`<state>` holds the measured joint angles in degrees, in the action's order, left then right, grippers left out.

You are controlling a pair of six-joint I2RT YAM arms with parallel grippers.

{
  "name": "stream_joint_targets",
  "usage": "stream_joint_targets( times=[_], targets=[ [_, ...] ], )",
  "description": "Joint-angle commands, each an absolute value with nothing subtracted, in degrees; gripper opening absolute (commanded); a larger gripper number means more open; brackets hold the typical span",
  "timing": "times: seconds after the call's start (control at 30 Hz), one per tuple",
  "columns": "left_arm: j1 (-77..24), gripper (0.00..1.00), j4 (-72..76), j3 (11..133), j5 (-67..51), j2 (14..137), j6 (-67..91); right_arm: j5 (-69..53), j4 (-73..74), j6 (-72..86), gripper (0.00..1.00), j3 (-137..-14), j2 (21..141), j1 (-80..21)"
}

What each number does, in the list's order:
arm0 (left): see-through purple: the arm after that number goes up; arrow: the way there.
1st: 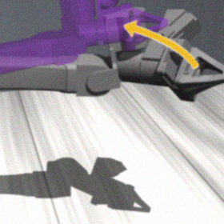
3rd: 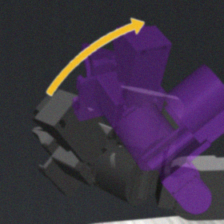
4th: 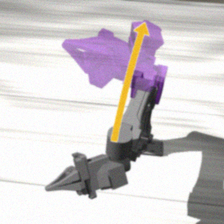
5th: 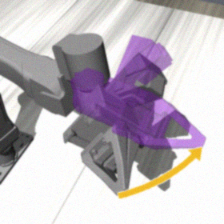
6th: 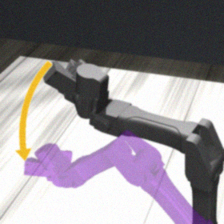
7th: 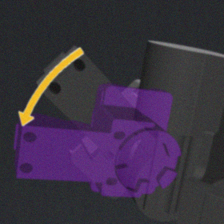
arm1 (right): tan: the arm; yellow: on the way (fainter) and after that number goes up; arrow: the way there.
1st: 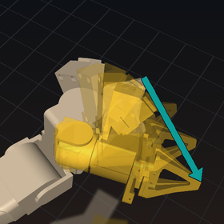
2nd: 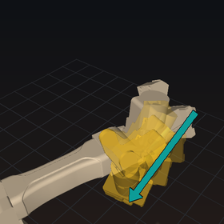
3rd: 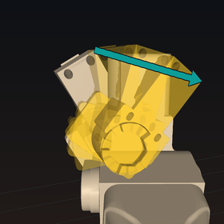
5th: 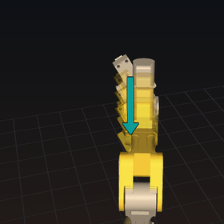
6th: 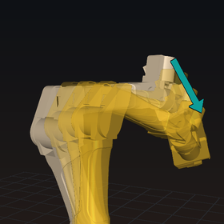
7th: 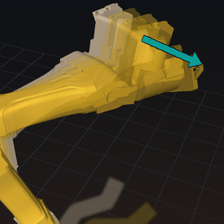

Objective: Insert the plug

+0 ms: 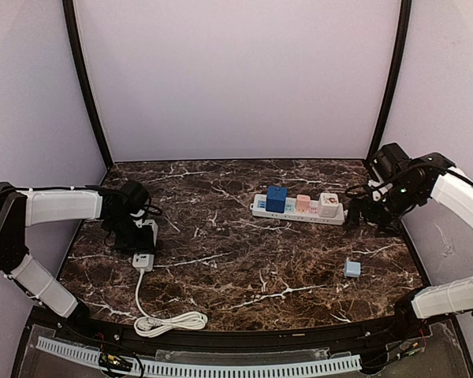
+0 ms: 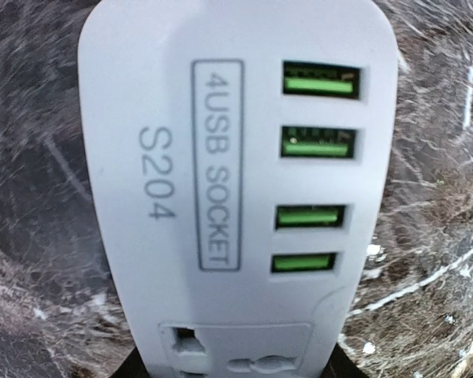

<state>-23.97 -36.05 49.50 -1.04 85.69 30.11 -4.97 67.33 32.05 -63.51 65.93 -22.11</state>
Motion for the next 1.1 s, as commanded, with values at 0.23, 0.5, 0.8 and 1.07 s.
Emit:
stream_joint_targets(
  times=[0.23,0.5,0.8,1.07],
  targets=[
    [-38.01,0.31,-42.56,71.58,0.72,103.08,16.27,-4.34,68.4,32.61,0.99,-62.45,62.33,-21.87],
    [-49.72,0.32,-41.83,80.83,2.67,111.33,8.0,-2.51,70.15,33.87,0.99,-62.28,60.08,-21.88],
    [-60.42,0.33,-46.62,94.69,9.1,121.75,-10.48,-3.75,68.98,37.55,0.99,-59.54,57.6,-21.88],
    [-64.83,0.39,-51.76,102.75,10.53,128.35,-21.42,-5.8,68.21,37.13,0.99,-58.24,57.87,-21.88]
  ],
)
